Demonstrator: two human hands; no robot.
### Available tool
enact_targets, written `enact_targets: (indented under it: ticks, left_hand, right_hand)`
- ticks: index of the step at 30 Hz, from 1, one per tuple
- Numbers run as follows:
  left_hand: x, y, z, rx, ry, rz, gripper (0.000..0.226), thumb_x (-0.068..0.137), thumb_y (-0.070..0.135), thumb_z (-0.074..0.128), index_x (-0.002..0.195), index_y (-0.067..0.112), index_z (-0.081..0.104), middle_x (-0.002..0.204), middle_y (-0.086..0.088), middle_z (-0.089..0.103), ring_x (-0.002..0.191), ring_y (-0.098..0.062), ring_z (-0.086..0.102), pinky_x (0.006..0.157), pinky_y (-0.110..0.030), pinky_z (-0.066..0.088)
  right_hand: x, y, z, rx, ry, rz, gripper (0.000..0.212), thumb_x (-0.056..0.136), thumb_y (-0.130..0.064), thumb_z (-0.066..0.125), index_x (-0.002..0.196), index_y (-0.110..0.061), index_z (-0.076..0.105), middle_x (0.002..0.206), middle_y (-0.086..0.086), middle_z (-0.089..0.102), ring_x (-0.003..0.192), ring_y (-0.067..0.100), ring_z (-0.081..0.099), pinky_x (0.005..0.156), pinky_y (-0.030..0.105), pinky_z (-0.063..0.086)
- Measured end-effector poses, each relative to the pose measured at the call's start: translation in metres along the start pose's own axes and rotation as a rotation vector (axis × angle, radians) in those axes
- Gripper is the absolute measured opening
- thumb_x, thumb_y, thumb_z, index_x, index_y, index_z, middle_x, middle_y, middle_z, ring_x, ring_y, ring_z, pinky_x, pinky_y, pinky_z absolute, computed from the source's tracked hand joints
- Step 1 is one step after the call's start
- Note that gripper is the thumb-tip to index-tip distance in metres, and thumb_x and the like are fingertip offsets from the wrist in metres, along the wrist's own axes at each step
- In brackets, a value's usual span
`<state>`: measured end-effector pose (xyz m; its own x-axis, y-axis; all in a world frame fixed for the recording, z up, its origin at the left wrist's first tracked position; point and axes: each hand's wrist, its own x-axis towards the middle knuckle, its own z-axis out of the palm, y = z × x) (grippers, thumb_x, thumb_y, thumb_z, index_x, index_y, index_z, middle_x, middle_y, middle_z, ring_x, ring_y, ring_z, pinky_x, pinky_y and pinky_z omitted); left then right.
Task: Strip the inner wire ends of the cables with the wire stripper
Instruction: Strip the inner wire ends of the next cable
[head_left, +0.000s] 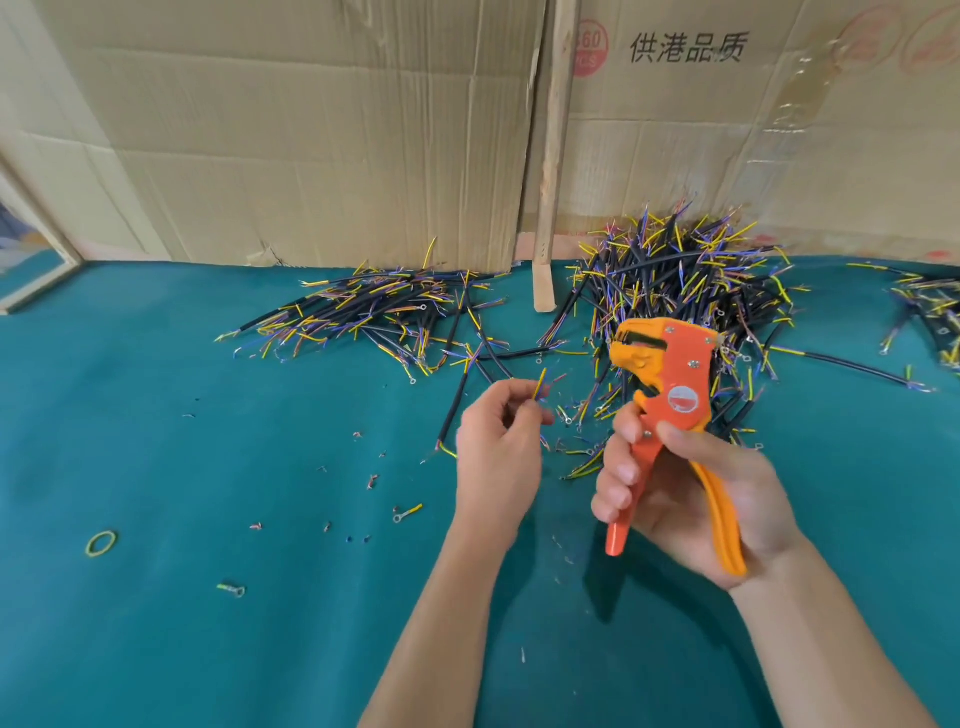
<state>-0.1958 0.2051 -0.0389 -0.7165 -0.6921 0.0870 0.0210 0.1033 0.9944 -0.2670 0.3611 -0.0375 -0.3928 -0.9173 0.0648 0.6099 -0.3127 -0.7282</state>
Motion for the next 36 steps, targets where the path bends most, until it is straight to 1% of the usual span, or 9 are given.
enact_targets:
  ticks: [4,6,9,12,16,23,27,32,36]
  left_hand:
    - [0.03,0.047,0.047,-0.334,-0.391,-0.17,0.026,0.094,-0.006,0.04,0.106,0.001,0.062,0.086,-0.013,0.057,0.069,-0.013,0.043,0.07,-0.027,0.037]
    - [0.044,0.059,0.057,-0.449,-0.519,-0.285,0.02,0.099,0.001,0.042,0.112,0.008,0.055,0.091,-0.011,0.05,0.079,-0.016,0.047,0.081,-0.029,0.039]
    - [0.063,0.039,0.039,0.188,-0.254,-0.096,0.023,0.098,0.014,0.055,0.118,0.012,0.066,0.111,-0.005,0.068,0.107,-0.021,0.063,0.098,-0.033,0.048]
    - [0.083,0.009,-0.011,0.688,0.103,-0.024,0.027,0.091,0.016,0.056,0.115,0.012,0.067,0.114,-0.008,0.07,0.111,-0.03,0.061,0.091,-0.032,0.047]
    - [0.089,-0.019,-0.04,0.984,0.096,-0.177,0.034,0.094,0.032,0.062,0.118,0.008,0.06,0.122,-0.017,0.06,0.116,-0.038,0.055,0.092,-0.042,0.047]
    - [0.072,-0.007,-0.049,0.799,0.14,-0.064,0.016,0.089,0.019,0.063,0.073,0.018,0.063,0.084,-0.005,0.068,0.086,-0.033,0.063,0.067,-0.029,0.044]
    - [0.04,-0.007,-0.042,0.435,0.115,-0.022,0.009,0.088,0.015,0.067,0.095,0.021,0.069,0.066,0.01,0.065,0.066,-0.014,0.06,0.058,-0.022,0.044]
    - [0.009,-0.013,-0.023,0.076,0.044,-0.011,0.034,0.093,-0.002,0.06,0.107,0.027,0.069,0.075,0.003,0.06,0.064,-0.017,0.07,0.073,-0.036,0.06]
    - [0.0,-0.019,-0.013,-0.056,0.046,-0.028,0.038,0.09,-0.008,0.055,0.104,0.024,0.069,0.086,-0.002,0.06,0.059,-0.012,0.064,0.053,-0.023,0.048]
  right_hand:
    - [-0.003,-0.004,-0.003,0.09,-0.095,-0.027,0.03,0.087,-0.022,0.073,0.101,-0.007,0.052,0.083,0.013,0.056,0.075,0.031,0.058,0.075,0.043,0.052]
    - [-0.003,-0.004,-0.003,0.094,-0.067,-0.054,0.033,0.084,-0.024,0.076,0.1,-0.008,0.052,0.082,0.012,0.056,0.075,0.03,0.058,0.075,0.041,0.052]
    - [-0.001,-0.004,-0.004,0.101,0.027,-0.106,0.037,0.078,-0.024,0.081,0.099,-0.009,0.055,0.082,0.011,0.053,0.075,0.029,0.057,0.075,0.04,0.053]
    - [0.004,-0.001,-0.002,0.099,0.164,-0.126,0.035,0.071,-0.021,0.083,0.095,-0.009,0.06,0.081,0.011,0.055,0.075,0.03,0.059,0.075,0.041,0.056]
    - [0.01,0.007,0.004,0.111,0.292,-0.078,0.02,0.073,-0.016,0.073,0.089,-0.008,0.064,0.08,0.014,0.056,0.073,0.032,0.061,0.072,0.043,0.058]
    - [0.012,0.013,0.01,0.057,0.355,0.025,0.034,0.07,-0.015,0.076,0.098,-0.005,0.06,0.082,0.019,0.059,0.072,0.036,0.062,0.07,0.047,0.059]
    - [0.01,0.012,0.01,-0.008,0.33,0.098,0.037,0.075,-0.015,0.071,0.108,0.001,0.065,0.092,0.029,0.066,0.076,0.039,0.066,0.076,0.052,0.059]
    - [0.009,0.013,0.009,-0.084,0.322,0.128,0.048,0.079,-0.018,0.07,0.121,0.006,0.064,0.104,0.035,0.067,0.077,0.04,0.068,0.078,0.052,0.058]
    - [0.011,0.014,0.01,-0.121,0.35,0.143,0.048,0.078,-0.019,0.07,0.12,0.004,0.065,0.101,0.034,0.068,0.076,0.04,0.068,0.076,0.051,0.059]
